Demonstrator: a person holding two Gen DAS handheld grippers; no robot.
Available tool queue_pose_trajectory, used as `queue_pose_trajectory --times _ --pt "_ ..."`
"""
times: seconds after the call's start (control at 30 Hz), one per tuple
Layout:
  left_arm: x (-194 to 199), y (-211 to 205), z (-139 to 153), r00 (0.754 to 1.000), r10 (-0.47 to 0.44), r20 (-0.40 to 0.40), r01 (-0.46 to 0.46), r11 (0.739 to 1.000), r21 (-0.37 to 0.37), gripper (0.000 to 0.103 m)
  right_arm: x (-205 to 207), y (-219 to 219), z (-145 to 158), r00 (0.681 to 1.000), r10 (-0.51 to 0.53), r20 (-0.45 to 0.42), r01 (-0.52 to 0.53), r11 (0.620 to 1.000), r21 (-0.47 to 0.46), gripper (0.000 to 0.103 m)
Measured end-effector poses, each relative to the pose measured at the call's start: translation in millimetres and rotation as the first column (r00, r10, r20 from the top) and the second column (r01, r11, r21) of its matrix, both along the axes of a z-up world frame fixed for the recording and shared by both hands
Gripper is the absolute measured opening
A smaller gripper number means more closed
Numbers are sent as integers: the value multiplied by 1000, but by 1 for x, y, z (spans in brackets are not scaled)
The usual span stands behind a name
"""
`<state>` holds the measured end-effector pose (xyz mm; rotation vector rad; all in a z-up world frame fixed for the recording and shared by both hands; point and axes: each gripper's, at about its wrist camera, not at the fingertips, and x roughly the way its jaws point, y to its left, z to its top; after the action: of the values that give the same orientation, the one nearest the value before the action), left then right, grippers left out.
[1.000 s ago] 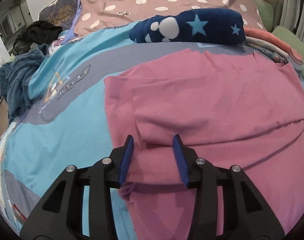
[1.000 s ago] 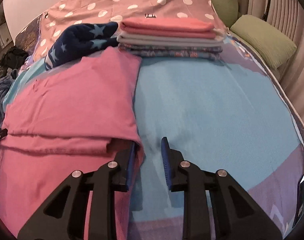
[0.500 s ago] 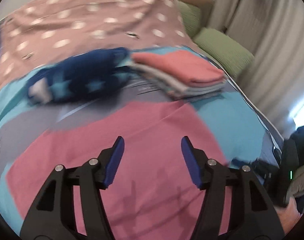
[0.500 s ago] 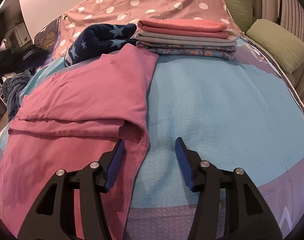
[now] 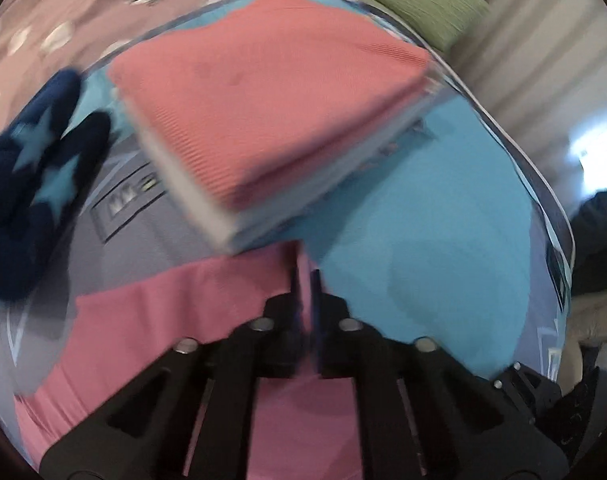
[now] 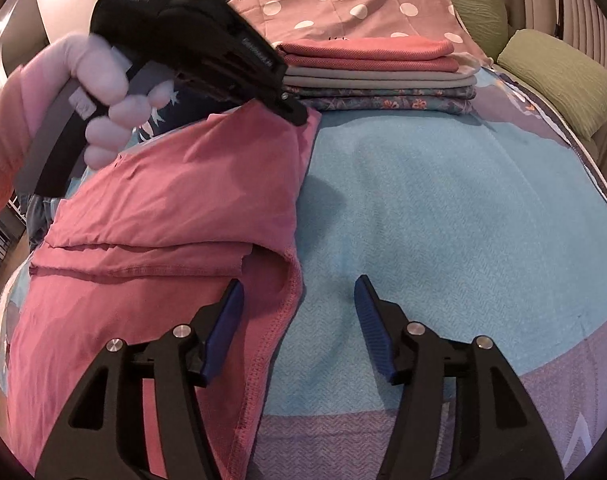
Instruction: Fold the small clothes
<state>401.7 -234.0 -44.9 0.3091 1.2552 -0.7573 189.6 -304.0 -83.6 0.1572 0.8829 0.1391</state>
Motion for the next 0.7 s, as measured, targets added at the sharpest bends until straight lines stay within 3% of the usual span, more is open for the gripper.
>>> queue_pose_trajectory --times 0.23,0.33,0.4,0.5,0.57,0.7 --pt "37 3 -8 987 144 -66 -151 982 -109 3 -1 -1 -1 1000 0 2 0 1000 6 59" --pt "32 7 -10 993 118 -27 -120 984 -128 6 -1 -1 0 1000 0 2 0 1000 6 60" --pt "25 11 -4 995 104 -7 -104 985 -135 24 -1 -2 0 1000 -1 4 1 1000 9 60" --pt "4 30 20 990 115 85 -101 984 -146 40 -2 -7 1 1000 -7 15 6 999 35 59" --pt "-14 56 40 970 159 182 -136 982 -133 53 -2 -10 2 1000 -11 18 10 998 56 58" --pt "-64 145 65 917 255 308 -217 964 -154 53 -2 -11 2 1000 -14 14 13 998 63 57"
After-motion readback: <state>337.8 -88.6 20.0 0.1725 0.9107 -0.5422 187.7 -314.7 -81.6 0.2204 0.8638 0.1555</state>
